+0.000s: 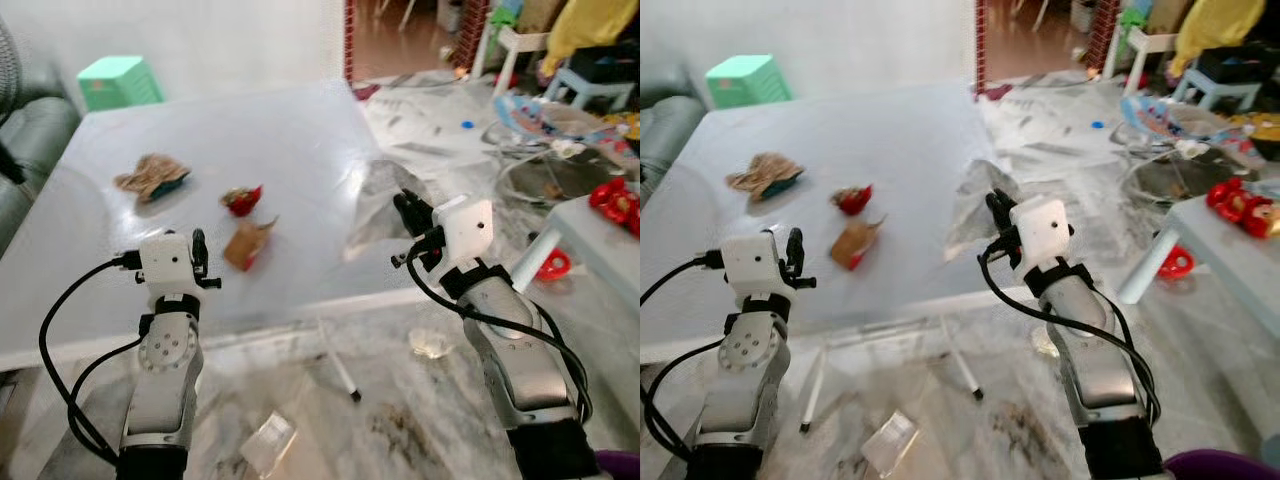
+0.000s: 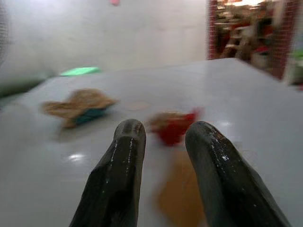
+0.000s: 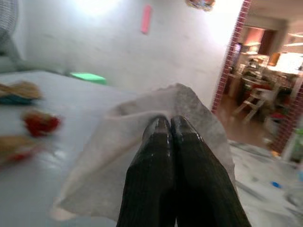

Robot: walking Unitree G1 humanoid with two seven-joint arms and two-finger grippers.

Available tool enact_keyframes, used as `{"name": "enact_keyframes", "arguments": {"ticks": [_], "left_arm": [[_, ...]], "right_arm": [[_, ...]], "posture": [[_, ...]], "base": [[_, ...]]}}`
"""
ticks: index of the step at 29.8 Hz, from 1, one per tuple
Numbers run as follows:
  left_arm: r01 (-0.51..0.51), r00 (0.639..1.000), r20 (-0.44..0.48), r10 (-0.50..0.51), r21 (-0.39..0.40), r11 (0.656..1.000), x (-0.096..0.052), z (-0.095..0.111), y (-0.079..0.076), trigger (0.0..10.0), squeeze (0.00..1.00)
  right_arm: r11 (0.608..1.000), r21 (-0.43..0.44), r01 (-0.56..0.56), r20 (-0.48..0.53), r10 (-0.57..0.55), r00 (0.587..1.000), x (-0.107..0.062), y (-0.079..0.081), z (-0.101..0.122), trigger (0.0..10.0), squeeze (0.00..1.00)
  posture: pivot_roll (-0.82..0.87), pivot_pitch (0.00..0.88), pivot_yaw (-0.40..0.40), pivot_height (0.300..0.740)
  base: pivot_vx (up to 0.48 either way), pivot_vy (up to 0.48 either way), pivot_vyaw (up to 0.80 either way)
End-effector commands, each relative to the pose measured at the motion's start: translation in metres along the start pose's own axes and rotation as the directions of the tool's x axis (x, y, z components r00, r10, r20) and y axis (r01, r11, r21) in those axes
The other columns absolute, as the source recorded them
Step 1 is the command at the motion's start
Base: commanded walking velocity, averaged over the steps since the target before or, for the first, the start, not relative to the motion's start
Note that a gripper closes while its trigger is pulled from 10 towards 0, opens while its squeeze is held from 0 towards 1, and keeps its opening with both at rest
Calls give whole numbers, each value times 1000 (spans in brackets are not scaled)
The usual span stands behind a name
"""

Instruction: Picking trash to rubbish bin

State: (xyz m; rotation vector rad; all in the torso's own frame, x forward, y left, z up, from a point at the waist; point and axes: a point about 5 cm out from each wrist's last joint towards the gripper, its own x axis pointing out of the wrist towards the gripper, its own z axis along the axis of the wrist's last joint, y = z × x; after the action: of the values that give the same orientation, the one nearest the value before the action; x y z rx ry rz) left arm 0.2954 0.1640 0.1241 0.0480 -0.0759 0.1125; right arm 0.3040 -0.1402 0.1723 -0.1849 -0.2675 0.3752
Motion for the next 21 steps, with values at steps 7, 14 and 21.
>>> {"name": "enact_keyframes", "arguments": {"ticks": [7,14,21], "left_arm": [[-69,998,-5,69,28,997,0,0,15,10000,0],[-64,996,-64,67,44,997,-1,-10,15,10000,0],[51,982,-182,-39,60,997,3,-29,11,10000,0]], "right_arm": [[1000,7,-30,30,30,999,5,7,7,0,0],[997,19,-80,20,80,997,4,10,8,0,0],[965,96,-243,0,244,970,-4,16,14,0,0]], "posture": [[-41,24,41,740],[-44,25,42,740],[-54,31,46,740]], "base": [[230,0,0],[0,0,0],[0,0,0]]}}
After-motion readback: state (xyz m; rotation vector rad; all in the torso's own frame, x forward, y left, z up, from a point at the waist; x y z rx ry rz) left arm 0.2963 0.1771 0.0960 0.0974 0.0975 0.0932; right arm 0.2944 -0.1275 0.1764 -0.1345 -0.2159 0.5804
